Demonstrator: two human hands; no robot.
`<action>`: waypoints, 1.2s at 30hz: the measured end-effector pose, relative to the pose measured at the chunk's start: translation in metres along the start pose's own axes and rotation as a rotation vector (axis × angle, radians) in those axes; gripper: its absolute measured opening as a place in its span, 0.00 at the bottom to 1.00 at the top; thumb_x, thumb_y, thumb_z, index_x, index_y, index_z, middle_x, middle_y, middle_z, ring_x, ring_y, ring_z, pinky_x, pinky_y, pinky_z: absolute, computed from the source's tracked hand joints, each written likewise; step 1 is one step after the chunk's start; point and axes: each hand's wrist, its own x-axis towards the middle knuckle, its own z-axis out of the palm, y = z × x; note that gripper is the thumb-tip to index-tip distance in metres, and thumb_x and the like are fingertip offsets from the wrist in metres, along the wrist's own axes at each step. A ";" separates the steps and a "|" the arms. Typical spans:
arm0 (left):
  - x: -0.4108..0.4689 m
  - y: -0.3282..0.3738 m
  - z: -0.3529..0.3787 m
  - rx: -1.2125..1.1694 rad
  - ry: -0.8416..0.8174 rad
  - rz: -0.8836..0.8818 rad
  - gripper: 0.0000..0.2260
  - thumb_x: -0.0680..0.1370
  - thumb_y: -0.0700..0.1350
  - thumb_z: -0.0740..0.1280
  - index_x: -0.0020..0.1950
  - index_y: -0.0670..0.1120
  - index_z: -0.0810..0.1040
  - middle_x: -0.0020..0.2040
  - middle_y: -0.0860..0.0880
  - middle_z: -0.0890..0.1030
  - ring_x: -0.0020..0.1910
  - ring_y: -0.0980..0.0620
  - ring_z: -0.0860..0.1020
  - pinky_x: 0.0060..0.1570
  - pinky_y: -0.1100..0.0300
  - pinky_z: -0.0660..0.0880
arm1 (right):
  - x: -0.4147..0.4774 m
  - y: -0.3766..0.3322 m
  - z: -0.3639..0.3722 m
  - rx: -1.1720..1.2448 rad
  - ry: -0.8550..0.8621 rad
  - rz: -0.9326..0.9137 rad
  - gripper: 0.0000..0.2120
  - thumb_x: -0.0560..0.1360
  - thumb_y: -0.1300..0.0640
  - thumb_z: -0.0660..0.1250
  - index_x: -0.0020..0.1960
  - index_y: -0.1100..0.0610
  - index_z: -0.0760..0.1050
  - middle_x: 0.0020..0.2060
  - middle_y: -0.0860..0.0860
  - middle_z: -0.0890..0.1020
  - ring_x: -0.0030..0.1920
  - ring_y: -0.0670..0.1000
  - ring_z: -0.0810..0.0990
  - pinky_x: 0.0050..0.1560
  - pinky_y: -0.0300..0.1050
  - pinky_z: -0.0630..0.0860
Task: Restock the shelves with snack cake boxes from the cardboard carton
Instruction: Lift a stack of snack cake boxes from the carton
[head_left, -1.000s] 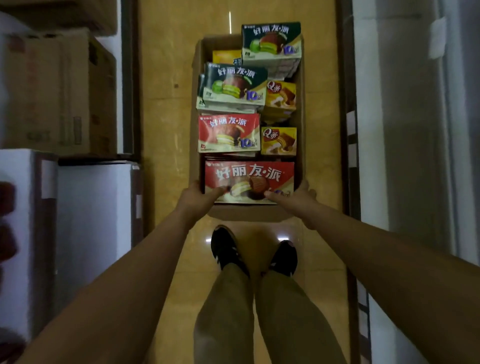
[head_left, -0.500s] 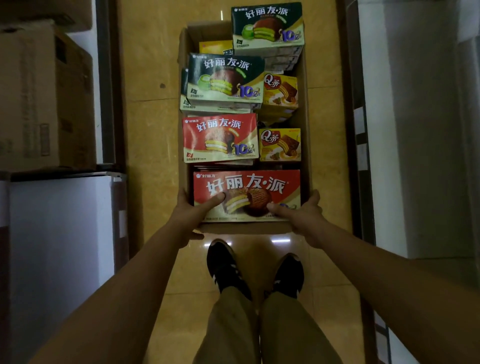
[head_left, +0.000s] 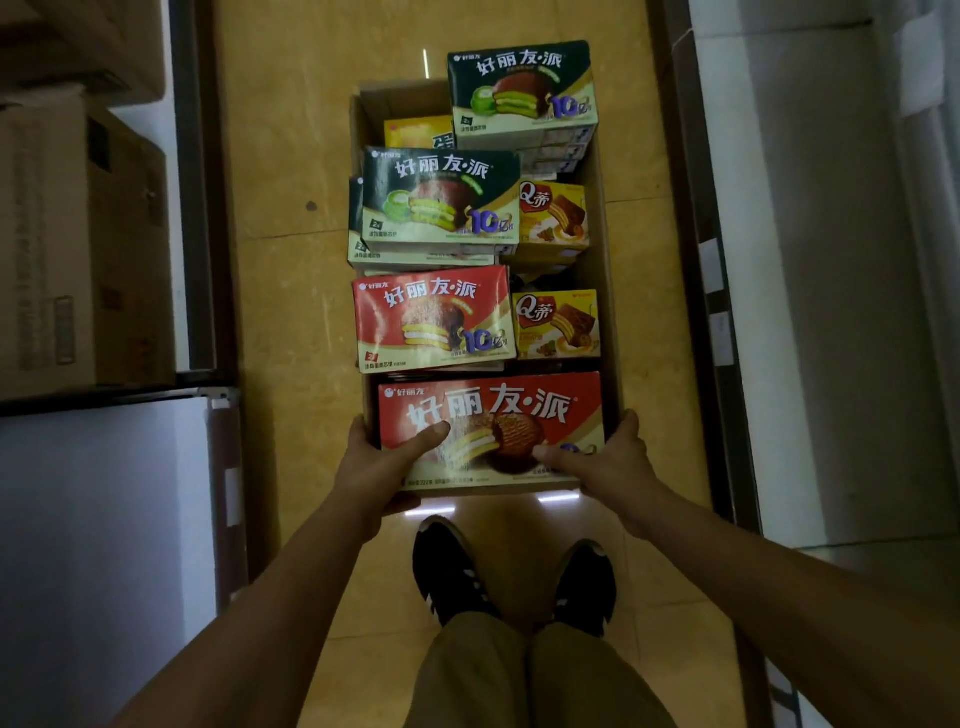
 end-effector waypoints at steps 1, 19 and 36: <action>0.001 0.000 0.000 -0.001 -0.001 0.003 0.41 0.61 0.58 0.81 0.70 0.55 0.67 0.60 0.49 0.81 0.50 0.46 0.85 0.33 0.53 0.82 | 0.001 0.000 0.000 -0.007 0.006 -0.003 0.79 0.36 0.25 0.80 0.79 0.47 0.50 0.74 0.58 0.64 0.71 0.61 0.71 0.60 0.65 0.79; 0.052 0.068 -0.003 0.001 -0.007 0.075 0.42 0.58 0.60 0.81 0.67 0.52 0.69 0.56 0.48 0.83 0.50 0.46 0.84 0.40 0.47 0.84 | 0.036 -0.084 -0.010 0.031 0.085 -0.143 0.61 0.47 0.35 0.84 0.72 0.52 0.61 0.59 0.52 0.79 0.59 0.55 0.80 0.57 0.63 0.81; 0.114 0.204 -0.016 0.029 0.020 0.126 0.33 0.66 0.56 0.81 0.65 0.46 0.74 0.51 0.46 0.84 0.43 0.45 0.85 0.26 0.54 0.80 | 0.108 -0.207 0.000 0.057 0.127 -0.175 0.48 0.57 0.40 0.85 0.68 0.54 0.65 0.59 0.51 0.79 0.57 0.54 0.80 0.55 0.61 0.82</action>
